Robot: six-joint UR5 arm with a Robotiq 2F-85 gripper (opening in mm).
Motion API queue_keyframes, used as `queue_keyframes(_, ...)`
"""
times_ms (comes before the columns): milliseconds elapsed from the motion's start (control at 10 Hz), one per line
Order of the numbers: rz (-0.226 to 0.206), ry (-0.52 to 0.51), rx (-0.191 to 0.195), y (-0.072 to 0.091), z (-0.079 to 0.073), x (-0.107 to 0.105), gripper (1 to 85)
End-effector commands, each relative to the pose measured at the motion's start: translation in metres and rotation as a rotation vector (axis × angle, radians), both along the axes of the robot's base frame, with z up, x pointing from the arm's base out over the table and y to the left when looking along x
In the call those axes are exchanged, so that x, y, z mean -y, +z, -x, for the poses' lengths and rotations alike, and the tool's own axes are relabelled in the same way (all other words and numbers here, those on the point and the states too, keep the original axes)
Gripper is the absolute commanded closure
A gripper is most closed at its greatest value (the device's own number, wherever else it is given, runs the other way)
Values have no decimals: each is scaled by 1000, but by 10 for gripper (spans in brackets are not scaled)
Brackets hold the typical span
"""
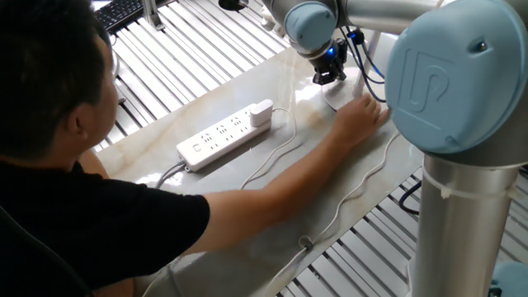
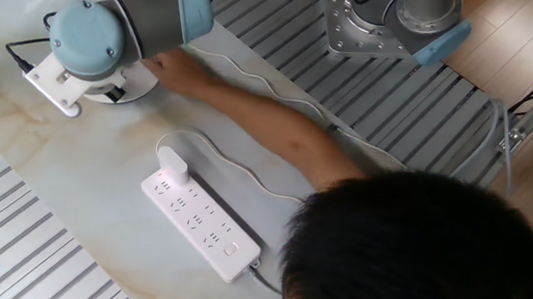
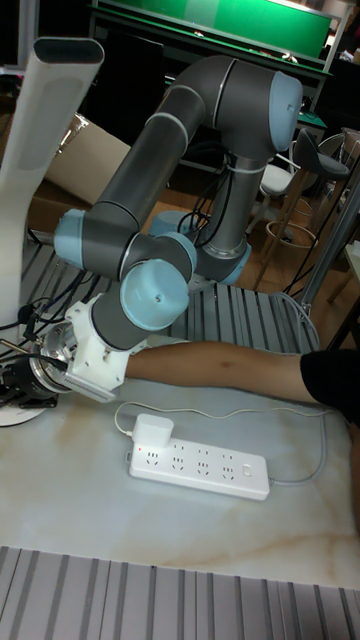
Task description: Plug in the power cord of the desk lamp, turn on the socket, and light up the desk lamp
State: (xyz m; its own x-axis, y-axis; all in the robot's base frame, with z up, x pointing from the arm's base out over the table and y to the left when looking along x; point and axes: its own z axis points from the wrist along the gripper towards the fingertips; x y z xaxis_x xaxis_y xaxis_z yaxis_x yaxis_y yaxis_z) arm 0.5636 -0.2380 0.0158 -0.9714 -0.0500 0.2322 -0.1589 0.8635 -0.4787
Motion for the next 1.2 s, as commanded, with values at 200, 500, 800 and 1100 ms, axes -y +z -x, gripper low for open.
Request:
queue_keyframes(200,-62,-41,-24,-1,11,-14,847)
queue_keyframes(500,-76,-56,-45,1,17,-20,847)
queue_keyframes(800,-47,-74,-93,19,25,-26,847)
queue_keyframes(1100,-35,-114,-139,45,35,-49,847)
